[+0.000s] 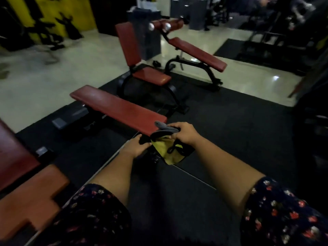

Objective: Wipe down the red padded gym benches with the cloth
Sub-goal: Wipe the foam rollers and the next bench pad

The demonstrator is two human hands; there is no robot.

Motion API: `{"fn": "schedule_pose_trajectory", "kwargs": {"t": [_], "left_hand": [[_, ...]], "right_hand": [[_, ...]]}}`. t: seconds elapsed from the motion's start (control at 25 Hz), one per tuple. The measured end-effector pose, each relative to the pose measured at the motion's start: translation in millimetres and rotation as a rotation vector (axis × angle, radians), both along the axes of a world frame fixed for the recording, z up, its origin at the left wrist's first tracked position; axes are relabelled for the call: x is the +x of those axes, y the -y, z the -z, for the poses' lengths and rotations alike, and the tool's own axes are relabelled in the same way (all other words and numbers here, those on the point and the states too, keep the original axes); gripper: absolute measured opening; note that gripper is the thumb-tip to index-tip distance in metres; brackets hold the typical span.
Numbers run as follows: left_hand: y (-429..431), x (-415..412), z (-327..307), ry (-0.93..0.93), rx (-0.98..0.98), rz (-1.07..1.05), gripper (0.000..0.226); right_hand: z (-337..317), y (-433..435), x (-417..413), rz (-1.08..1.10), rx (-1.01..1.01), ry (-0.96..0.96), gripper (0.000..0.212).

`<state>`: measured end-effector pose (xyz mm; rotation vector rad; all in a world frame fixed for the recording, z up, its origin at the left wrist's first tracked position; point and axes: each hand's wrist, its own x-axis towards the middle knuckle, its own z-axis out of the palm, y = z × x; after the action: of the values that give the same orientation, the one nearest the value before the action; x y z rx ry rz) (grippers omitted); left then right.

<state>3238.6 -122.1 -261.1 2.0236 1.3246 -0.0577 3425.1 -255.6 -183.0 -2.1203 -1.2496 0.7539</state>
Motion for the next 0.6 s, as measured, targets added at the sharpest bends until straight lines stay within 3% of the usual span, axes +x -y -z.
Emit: {"fn": "schedule_pose_trajectory", "kwargs": {"t": [0.16,0.24,0.4,0.6], "left_hand": [[6,-6,-5,0.108,-0.065,-0.254,0.103],[14,-11,-5,0.092,-0.034,-0.332,0.101],[36,-29,-2,0.085,-0.031,-0.48,0.07],[67,-76,1,0.52,-0.156,-0.988,0.045]], "right_hand": [[-11,-41,9,-0.193,0.081,-0.088,0.051],[-10,-55,10,-0.267,0.098,-0.101,0.051],[2,-68,-6,-0.421,0.064,-0.13,0.054],[16,-74,-60,-0.667,-0.031,-0.177,0.065]]}}
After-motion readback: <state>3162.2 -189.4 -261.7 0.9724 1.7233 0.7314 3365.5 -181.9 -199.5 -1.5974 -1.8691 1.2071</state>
